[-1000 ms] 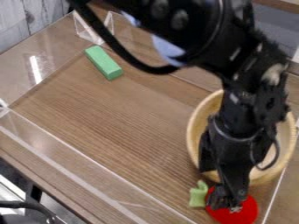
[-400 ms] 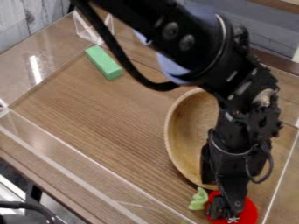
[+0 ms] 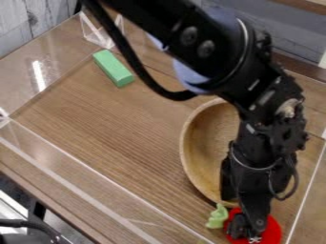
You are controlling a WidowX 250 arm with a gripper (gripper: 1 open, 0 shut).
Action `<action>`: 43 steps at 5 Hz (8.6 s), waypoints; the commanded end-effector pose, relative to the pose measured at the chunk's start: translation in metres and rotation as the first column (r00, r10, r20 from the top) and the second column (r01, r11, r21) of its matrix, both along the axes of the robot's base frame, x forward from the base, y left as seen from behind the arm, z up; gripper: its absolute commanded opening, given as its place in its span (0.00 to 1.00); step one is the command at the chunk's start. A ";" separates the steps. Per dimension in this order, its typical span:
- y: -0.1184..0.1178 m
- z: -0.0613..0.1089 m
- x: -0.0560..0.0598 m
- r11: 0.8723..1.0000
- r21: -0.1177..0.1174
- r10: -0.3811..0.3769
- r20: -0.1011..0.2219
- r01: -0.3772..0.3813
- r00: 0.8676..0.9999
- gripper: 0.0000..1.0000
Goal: Move the red object to the left side of the table
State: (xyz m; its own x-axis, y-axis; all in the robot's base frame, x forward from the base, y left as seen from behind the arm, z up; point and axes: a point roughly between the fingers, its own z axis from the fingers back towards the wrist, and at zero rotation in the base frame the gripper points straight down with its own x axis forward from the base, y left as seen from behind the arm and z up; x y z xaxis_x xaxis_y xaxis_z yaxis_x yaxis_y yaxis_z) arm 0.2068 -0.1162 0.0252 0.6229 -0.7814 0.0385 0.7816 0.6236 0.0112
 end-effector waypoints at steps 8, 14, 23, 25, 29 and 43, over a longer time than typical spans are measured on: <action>0.011 -0.019 0.004 1.000 0.006 0.007 -0.043 -0.006 0.999 0.00; 0.026 0.091 0.006 0.995 0.073 0.060 0.155 -0.072 0.986 0.00; 0.058 0.142 -0.028 0.991 -0.026 0.135 0.236 -0.132 0.962 0.00; 0.060 0.148 -0.030 0.987 -0.051 0.159 0.236 -0.151 0.959 0.00; 0.186 0.161 -0.025 0.934 -0.012 0.349 0.250 -0.357 0.903 0.00; 0.258 0.068 0.068 0.851 0.127 0.499 0.103 -0.509 0.860 0.00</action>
